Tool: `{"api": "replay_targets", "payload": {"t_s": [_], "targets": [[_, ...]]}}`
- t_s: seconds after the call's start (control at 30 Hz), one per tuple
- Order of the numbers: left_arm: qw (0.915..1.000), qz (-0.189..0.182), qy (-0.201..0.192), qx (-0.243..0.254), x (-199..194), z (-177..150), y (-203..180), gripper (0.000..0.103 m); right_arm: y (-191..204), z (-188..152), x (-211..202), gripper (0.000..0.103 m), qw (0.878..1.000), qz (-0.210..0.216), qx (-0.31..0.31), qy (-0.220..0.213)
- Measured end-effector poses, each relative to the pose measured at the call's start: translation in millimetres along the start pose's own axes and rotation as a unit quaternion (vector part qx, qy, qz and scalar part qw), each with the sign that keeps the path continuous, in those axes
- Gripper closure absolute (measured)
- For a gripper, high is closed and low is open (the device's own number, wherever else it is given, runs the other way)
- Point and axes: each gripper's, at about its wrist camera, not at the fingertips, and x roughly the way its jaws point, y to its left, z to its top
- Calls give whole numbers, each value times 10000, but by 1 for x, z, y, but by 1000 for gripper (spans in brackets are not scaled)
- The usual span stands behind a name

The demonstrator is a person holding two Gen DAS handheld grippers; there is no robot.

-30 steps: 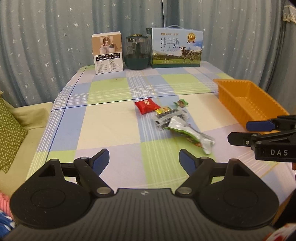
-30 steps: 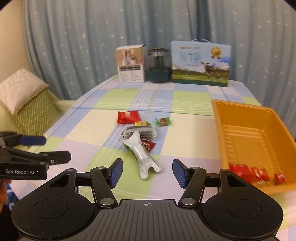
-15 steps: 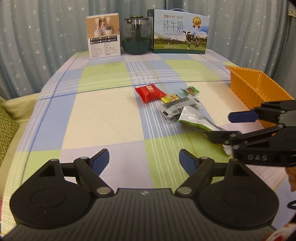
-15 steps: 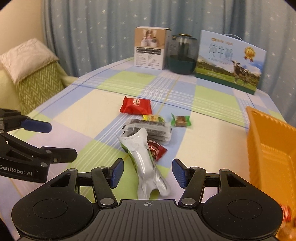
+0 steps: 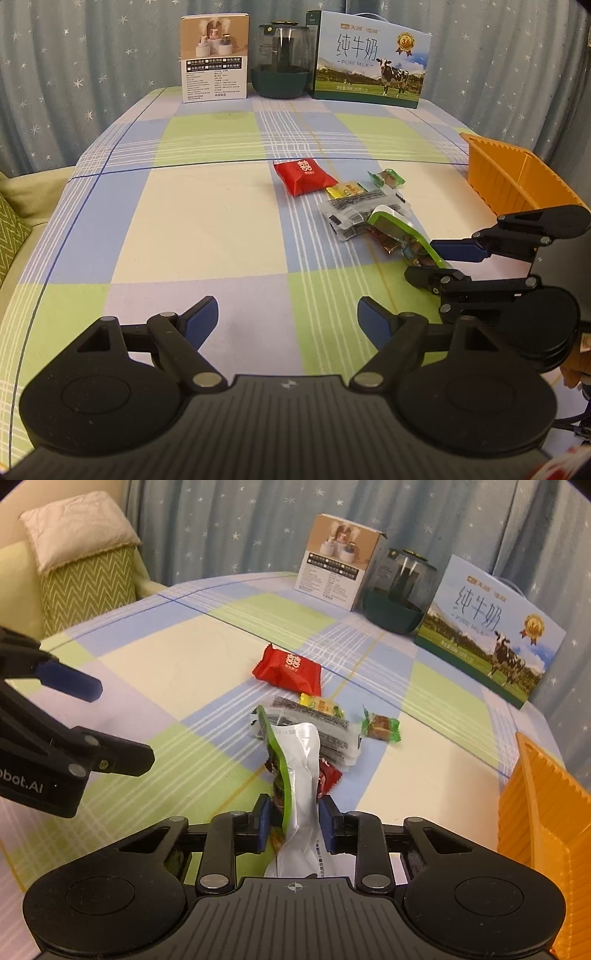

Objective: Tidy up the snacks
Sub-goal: 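Grasp the silver-green packet with the right tool while the left grasps a red candy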

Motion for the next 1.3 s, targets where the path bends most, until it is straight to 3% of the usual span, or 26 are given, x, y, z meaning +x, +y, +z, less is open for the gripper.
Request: {"api": "replay_targets", "payload": {"t_s": [0.2, 0.47, 0.53, 0.67, 0.73, 0.8, 1.07, 1.27, 1.3], "targets": [[10000, -4, 4, 5, 0, -1, -1, 22, -18, -4, -13, 77, 9959, 153, 889, 13], [9993, -320, -140, 148, 8, 8, -18, 24, -62, -18, -37, 77, 9676, 87, 2520, -93], [9980, -489, -189, 356, 16, 12, -28, 31, -71, -19, -38, 77, 9595, 146, 2812, -95], [9924, -869, -263, 834, 33, 19, -48, 41, -78, -20, -40, 77, 9552, 113, 2955, -102], [9894, -1016, -321, 983, 41, 23, -52, 53, -81, -21, -40, 77, 9539, 105, 2996, -105], [9874, -1110, -417, 1052, 48, 30, -54, 59, -83, -22, -38, 77, 9520, 88, 3058, -106], [9745, -1496, -390, 1628, 72, 47, -64, 62, -88, -25, -38, 77, 9476, 62, 3192, -115], [9723, -1335, -239, 1906, 78, 42, -73, 66, -89, -24, -38, 77, 9463, 68, 3231, -116], [9736, -1310, -212, 1856, 77, 41, -73, 72, -88, -24, -38, 77, 9459, 70, 3241, -121]]}}
